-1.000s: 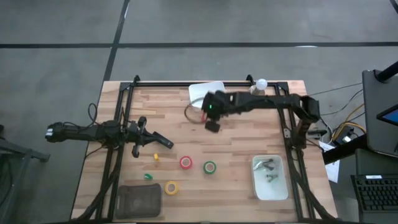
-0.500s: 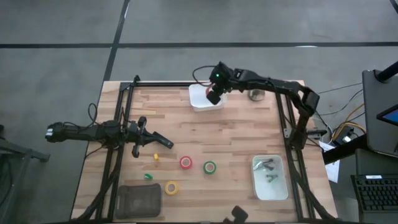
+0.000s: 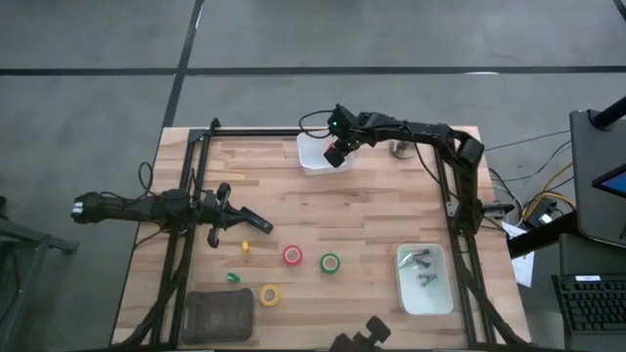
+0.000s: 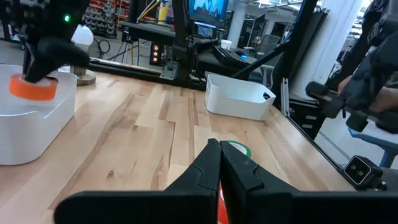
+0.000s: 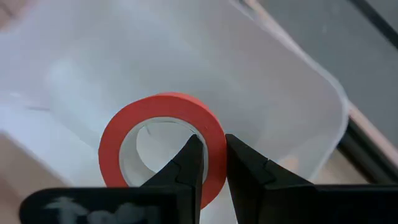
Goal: Pick and place Stapler, Stapler remover, tape
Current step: Put the orange tape into the top white bin, then put the green tape into the white bin
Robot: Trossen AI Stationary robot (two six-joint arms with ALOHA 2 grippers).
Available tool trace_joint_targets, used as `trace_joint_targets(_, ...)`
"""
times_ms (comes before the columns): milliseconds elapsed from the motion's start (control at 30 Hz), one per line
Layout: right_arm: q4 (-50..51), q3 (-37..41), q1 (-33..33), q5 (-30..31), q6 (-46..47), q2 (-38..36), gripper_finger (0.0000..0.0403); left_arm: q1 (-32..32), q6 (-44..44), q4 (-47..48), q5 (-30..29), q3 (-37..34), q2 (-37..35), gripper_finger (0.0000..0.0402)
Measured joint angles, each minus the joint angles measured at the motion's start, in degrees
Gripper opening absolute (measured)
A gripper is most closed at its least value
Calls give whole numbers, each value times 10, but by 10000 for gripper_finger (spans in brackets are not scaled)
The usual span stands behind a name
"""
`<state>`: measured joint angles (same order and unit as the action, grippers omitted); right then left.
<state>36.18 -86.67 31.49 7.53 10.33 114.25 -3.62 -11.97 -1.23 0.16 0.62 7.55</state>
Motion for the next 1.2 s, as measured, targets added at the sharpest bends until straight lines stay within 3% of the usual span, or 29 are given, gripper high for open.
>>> trace_joint_targets(500,2,-1,5,1,-8,25,56,0,0,0,0,0,0,7)
trace_joint_targets(900,4,-1,4,20,-13,19,141,0,0,0,0,0,0,7)
trace_joint_targets(1200,10,0,-22,32,-22,-42,148,0,0,0,0,0,0,7)
